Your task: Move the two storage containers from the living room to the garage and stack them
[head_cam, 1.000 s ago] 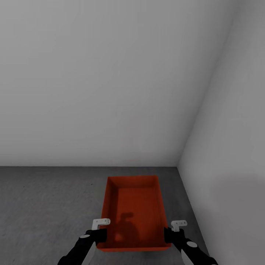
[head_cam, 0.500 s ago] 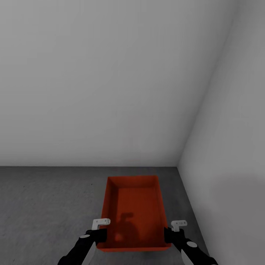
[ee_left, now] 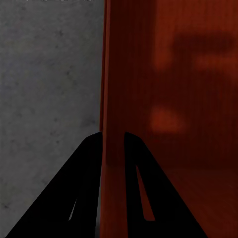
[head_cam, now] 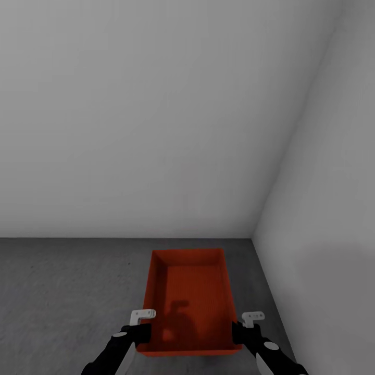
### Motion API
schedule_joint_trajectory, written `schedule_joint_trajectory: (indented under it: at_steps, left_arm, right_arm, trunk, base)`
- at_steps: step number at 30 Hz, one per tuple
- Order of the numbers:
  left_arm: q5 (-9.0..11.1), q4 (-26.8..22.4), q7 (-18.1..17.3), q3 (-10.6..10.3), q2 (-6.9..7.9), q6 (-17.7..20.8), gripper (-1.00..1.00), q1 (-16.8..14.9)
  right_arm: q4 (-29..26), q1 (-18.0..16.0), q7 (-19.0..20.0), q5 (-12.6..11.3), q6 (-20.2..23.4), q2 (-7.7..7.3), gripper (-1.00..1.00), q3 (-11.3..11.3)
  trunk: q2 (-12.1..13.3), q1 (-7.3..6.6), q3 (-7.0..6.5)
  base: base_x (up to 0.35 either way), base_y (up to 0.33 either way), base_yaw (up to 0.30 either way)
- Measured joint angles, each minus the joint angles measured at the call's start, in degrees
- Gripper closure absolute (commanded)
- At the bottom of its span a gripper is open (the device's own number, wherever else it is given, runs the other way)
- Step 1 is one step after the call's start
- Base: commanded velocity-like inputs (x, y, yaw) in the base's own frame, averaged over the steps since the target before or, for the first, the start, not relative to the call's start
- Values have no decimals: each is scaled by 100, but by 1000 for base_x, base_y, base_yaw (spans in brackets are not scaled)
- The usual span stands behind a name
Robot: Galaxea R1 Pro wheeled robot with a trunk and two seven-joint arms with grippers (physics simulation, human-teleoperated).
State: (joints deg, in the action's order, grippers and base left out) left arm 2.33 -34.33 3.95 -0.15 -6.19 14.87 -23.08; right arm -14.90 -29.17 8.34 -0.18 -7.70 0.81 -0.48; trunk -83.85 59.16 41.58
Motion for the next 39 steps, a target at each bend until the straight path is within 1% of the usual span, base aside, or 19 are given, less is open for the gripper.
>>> schedule_joint_trajectory:
  at_steps: [28, 32, 39]
  left_arm:
    - [1, 1, 0, 1, 0, 0, 100, 0]
    - [2, -8, 5, -5, 1, 13, 100, 0]
    - [16, -10, 16, -14, 1, 16, 100, 0]
  right_arm:
    - [0, 0, 0, 1, 1, 1, 100, 0]
    - [2, 0, 1, 4, 0, 1, 100, -5]
    - [3, 0, 1, 3, 0, 0, 100, -3]
  trunk:
    - [0, 0, 0]
    - [0, -2, 0]
    - [0, -3, 0]
  base:
    - [3, 0, 0]
    - [198, 0, 0]
    - [307, 0, 0]
